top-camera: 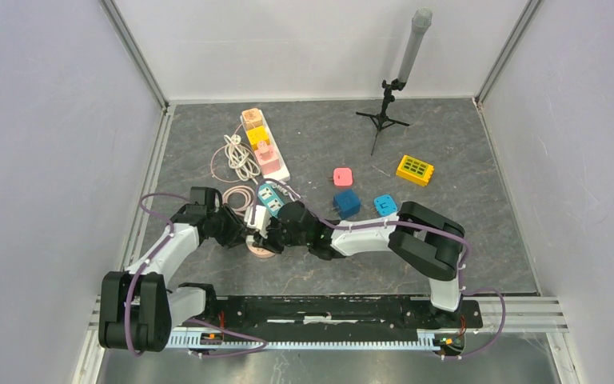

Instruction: Pull the plug off the socket

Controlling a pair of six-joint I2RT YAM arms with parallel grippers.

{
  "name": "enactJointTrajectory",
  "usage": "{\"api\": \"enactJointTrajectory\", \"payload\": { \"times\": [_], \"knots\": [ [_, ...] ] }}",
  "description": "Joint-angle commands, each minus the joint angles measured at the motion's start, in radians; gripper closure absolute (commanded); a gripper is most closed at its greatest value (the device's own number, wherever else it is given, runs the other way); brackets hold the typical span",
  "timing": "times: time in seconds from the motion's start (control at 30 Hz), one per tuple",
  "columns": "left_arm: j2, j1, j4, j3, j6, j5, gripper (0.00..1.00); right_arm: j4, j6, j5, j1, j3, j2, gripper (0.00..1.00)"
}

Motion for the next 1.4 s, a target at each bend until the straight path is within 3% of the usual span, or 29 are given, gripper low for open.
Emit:
{"api": "enactJointTrajectory", "payload": {
  "times": [0.0, 0.17, 0.47, 0.63, 0.87, 0.97, 1.17, 1.37],
  "knots": [
    [0.006, -0.011, -0.046, -0.009, 0.001, -0.048, 0.65, 0.035, -0.059, 0.008, 0.030, 0.046, -0.063, 1.00],
    [0.009, -0.011, -0.046, -0.008, 0.004, -0.045, 0.66, 0.171, 0.078, -0.138, -0.041, -0.003, -0.076, 1.00],
    [0.012, -0.011, -0.046, -0.009, 0.004, -0.037, 0.66, 0.064, -0.046, -0.054, 0.018, 0.030, -0.069, 1.00],
    [0.010, -0.011, -0.046, -0.008, 0.004, -0.033, 0.66, 0.328, 0.229, -0.280, -0.093, -0.056, -0.069, 1.00],
    [0.014, -0.011, -0.046, -0.009, 0.004, -0.037, 0.67, 0.154, 0.049, -0.165, -0.022, -0.016, -0.072, 1.00],
    [0.015, -0.011, -0.046, -0.011, 0.004, -0.037, 0.68, 0.161, 0.042, -0.142, -0.020, -0.020, -0.081, 1.00],
    [0.012, -0.012, -0.046, -0.011, 0.004, -0.037, 0.69, 0.387, 0.269, -0.286, -0.104, -0.074, -0.075, 1.00],
    [0.014, -0.012, -0.046, -0.012, 0.002, -0.037, 0.70, 0.148, 0.046, -0.157, -0.011, 0.008, -0.065, 1.00]
  ]
}}
